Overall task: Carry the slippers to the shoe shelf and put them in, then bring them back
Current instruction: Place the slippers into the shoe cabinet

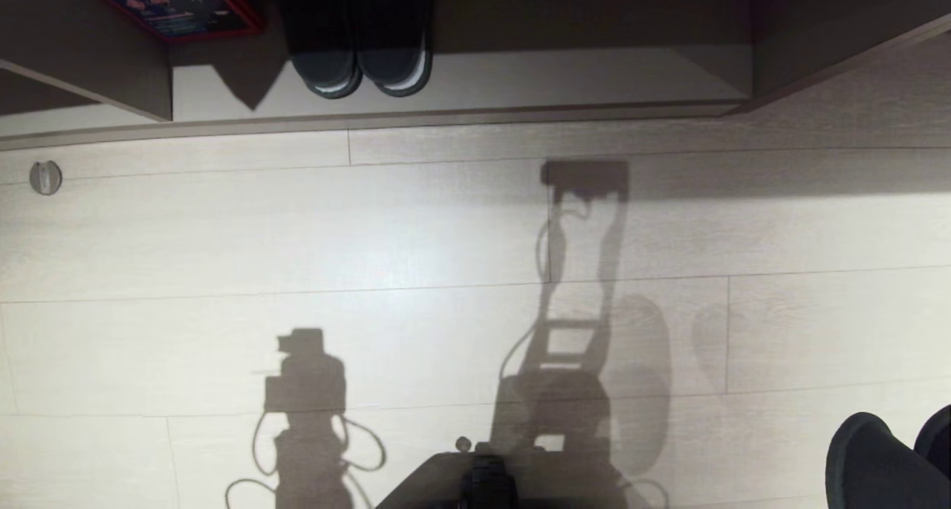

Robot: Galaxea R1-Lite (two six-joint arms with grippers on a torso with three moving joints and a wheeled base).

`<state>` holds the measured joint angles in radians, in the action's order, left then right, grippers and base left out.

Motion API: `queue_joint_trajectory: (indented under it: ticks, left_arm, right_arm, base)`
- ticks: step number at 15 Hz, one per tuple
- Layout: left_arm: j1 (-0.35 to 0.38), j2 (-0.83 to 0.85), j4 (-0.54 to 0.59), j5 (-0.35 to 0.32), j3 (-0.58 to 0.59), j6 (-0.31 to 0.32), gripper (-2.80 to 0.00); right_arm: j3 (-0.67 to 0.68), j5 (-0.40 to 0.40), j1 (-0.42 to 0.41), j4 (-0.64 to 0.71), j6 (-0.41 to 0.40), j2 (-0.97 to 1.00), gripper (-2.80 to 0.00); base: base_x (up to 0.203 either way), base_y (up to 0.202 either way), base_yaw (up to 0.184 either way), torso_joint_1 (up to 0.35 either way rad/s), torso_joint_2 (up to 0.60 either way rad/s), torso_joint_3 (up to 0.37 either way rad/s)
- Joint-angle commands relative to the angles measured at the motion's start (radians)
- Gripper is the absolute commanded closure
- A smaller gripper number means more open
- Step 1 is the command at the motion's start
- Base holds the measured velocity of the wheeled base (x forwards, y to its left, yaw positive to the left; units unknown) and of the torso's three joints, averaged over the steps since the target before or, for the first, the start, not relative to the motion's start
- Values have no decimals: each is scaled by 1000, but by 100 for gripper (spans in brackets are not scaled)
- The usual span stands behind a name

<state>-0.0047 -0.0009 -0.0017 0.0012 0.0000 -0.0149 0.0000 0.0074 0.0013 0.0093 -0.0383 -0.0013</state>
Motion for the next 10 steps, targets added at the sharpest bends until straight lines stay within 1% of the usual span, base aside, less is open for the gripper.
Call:
queue_joint_trajectory:
  ticks: [1, 5, 6, 7, 8, 10]
  left_arm:
    - [0, 1, 0, 0, 2, 0, 0]
    - [0, 1, 2, 0, 2, 0, 0]
    - [0, 1, 2, 0, 2, 0, 0]
    - [0, 1, 2, 0, 2, 0, 0]
    - [0, 1, 2, 0, 2, 0, 0]
    - [0, 1, 2, 0, 2, 0, 0]
  right_arm:
    - [0, 2, 0, 0, 0, 0, 0]
    - [-2, 5, 0, -2, 0, -2, 0]
    - [-9, 10, 0, 3, -18, -2, 0]
    - [-9, 10, 0, 3, -18, -2, 0]
    - [-21, 24, 0, 1, -37, 8, 0]
    - [-133, 87, 1, -4, -49, 126, 0]
  base:
    - [0, 0, 0, 7, 2, -192]
    - [0, 0, 0, 4, 5, -196]
    - [0, 0, 0, -2, -2, -111]
    - [0, 0, 0, 7, -1, -36]
    - [0, 0, 0, -2, 0, -38]
    - [0, 0, 0, 0, 0, 0]
